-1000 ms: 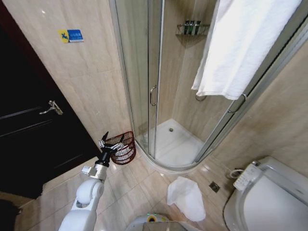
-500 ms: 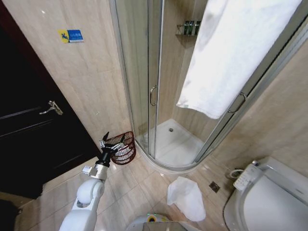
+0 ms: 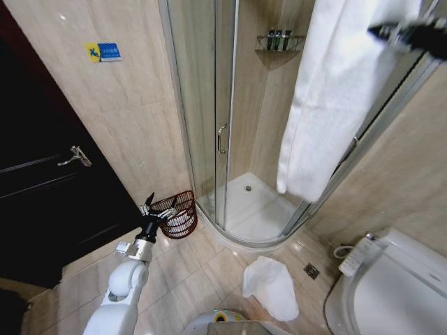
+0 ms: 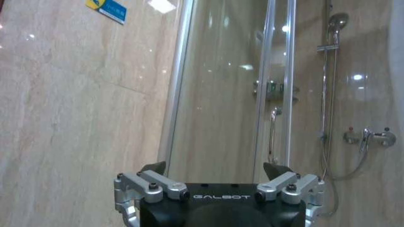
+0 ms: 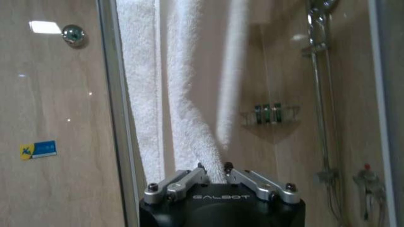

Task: Discard the used towel into the hamper.

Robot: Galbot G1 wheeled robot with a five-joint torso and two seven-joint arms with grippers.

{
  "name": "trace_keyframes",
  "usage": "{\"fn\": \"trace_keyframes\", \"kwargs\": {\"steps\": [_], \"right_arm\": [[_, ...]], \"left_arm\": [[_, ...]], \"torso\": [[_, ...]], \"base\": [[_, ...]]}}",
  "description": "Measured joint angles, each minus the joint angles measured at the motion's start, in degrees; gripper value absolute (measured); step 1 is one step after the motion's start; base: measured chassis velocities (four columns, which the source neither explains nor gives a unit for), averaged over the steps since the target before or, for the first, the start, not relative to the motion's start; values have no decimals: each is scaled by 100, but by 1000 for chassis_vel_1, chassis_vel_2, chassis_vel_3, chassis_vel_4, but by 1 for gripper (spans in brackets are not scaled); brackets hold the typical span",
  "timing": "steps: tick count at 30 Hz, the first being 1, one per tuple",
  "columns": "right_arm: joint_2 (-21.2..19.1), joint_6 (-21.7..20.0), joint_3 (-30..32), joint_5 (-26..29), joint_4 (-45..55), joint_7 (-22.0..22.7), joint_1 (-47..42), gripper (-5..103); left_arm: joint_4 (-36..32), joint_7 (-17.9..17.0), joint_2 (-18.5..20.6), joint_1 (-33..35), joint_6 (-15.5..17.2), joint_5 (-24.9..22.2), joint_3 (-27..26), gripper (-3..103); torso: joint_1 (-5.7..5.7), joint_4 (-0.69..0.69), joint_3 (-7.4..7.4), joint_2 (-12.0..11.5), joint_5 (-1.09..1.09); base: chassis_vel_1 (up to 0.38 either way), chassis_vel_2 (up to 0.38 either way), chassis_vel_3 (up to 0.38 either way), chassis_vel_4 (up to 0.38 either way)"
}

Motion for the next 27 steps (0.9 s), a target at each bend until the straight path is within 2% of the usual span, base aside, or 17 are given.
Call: {"fn": "trace_keyframes", "kwargs": {"steps": [1, 3, 5, 8, 9, 11, 12, 14, 15, 16, 19, 21, 23, 25, 26, 27], "right_arm": [[0, 0, 0, 0, 0, 0, 0, 4], [370, 12, 66, -214, 250, 0, -207, 4], [504, 10, 80, -282, 376, -6, -278, 4], [1001, 8, 147, -951, 803, -112, -576, 4], [1001, 8, 147, -951, 803, -112, -576, 4], [1474, 31, 184, -1763, 1057, -357, -901, 4], [1474, 31, 184, -1763, 1057, -357, -901, 4], [2131, 278, 147, -2971, 1134, -939, -1263, 4], [2351, 388, 140, -3343, 1130, -1116, -1321, 4], [2351, 388, 140, -3343, 1130, -1116, -1321, 4], [2900, 724, 187, -4191, 1122, -1630, -1278, 4], [3029, 814, 224, -4369, 1116, -1788, -1220, 4], [3337, 1030, 305, -4725, 1104, -2050, -996, 4], [3612, 1131, 386, -4889, 1111, -2087, -775, 4], [3612, 1131, 386, -4889, 1111, -2087, -775, 4], [3850, 1213, 421, -4993, 1149, -2092, -677, 4]], "left_arm": [[0, 0, 0, 0, 0, 0, 0, 100], [-6, 0, -9, 3, 2, -1, 2, 100], [-6, 0, -12, 6, 2, -2, 0, 100], [-3, 0, -11, 25, -4, -9, -5, 100], [-3, 0, -11, 25, -4, -9, -5, 100], [-3, 0, -9, 39, -8, -14, -8, 100], [-3, 0, -9, 39, -8, -14, -8, 100], [-9, 2, 0, 44, -13, -17, -7, 100], [-9, 3, 4, 44, -14, -17, -2, 100], [-9, 3, 4, 44, -14, -17, -2, 100], [-8, 13, 10, 33, -14, -13, 27, 100], [1, 16, 10, 23, -14, -7, 41, 100], [20, 26, 7, -1, -14, 13, 82, 100], [21, 33, 9, -21, -10, 21, 103, 100], [21, 33, 9, -21, -10, 21, 103, 100], [21, 38, 17, -38, -2, 23, 110, 100]], "torso": [[0, 0, 0, 0, 0], [0, 0, 0, 0, 0], [0, 0, 0, 0, 4], [0, 1, 0, 0, -2], [0, 1, 0, 0, -2], [0, 1, 0, 0, 2], [0, 1, 0, 0, 2], [0, 0, 0, 0, 6], [0, -1, 0, 0, 8], [0, -1, 0, 0, 8], [0, -1, 0, 0, 4], [0, 0, 0, 0, 3], [0, -1, 0, 0, 0], [0, 1, 0, 0, -1], [0, 1, 0, 0, -1], [0, 2, 0, 0, -1]], "base": [[0, 0, 0, 0], [0, 0, 0, 0], [0, 0, 0, 0], [0, 0, 0, 0], [0, 0, 0, 0], [0, 0, 0, 0], [0, 0, 0, 0], [0, 0, 0, 0], [0, 0, 0, 0], [0, 0, 0, 0], [0, 0, 0, 0], [0, 0, 0, 0], [0, 0, 0, 0], [0, 0, 0, 0], [0, 0, 0, 0], [0, 0, 0, 0]]}}
